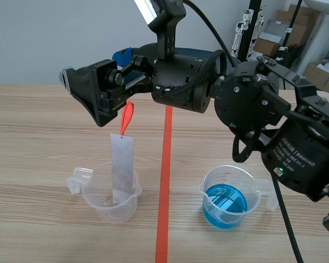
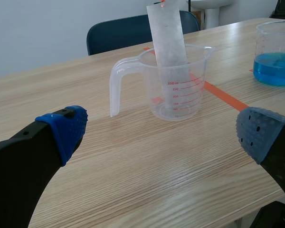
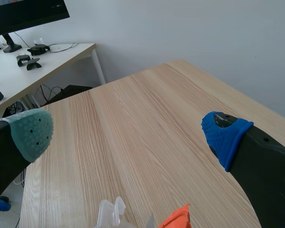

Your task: Do the redox reaction experiment. return to the home posture

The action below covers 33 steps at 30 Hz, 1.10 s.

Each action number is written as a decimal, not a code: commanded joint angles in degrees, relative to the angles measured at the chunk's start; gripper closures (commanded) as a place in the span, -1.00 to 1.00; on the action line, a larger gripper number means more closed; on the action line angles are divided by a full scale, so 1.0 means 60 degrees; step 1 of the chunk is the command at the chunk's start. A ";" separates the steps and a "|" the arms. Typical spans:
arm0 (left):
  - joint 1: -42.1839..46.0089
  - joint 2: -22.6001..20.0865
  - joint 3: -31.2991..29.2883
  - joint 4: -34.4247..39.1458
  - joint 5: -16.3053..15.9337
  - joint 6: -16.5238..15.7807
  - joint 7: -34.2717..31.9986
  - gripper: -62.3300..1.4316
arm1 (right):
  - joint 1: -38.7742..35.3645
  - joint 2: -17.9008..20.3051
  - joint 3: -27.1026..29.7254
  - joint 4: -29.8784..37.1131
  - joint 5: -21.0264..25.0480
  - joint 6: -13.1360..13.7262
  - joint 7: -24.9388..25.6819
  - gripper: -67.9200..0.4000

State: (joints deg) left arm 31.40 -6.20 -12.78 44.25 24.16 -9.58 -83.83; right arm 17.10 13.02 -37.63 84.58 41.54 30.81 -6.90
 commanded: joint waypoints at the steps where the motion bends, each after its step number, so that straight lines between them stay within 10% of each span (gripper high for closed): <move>1: 0.0000 -0.0087 -0.0018 0.0189 -0.0062 0.0004 -0.0120 -1.00 | 0.0076 0.0004 0.0018 0.0055 0.0106 0.0007 0.0142 -1.00; 33: -0.0055 -0.0091 -0.0018 0.0189 -0.0062 0.0007 -0.0026 -1.00 | 0.0084 0.0557 0.0138 0.0131 0.0113 0.0007 0.1180 -1.00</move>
State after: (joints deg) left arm 31.38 -6.20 -12.78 44.25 24.14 -9.58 -83.07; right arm 17.10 15.70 -37.58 84.58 41.54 30.79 -1.17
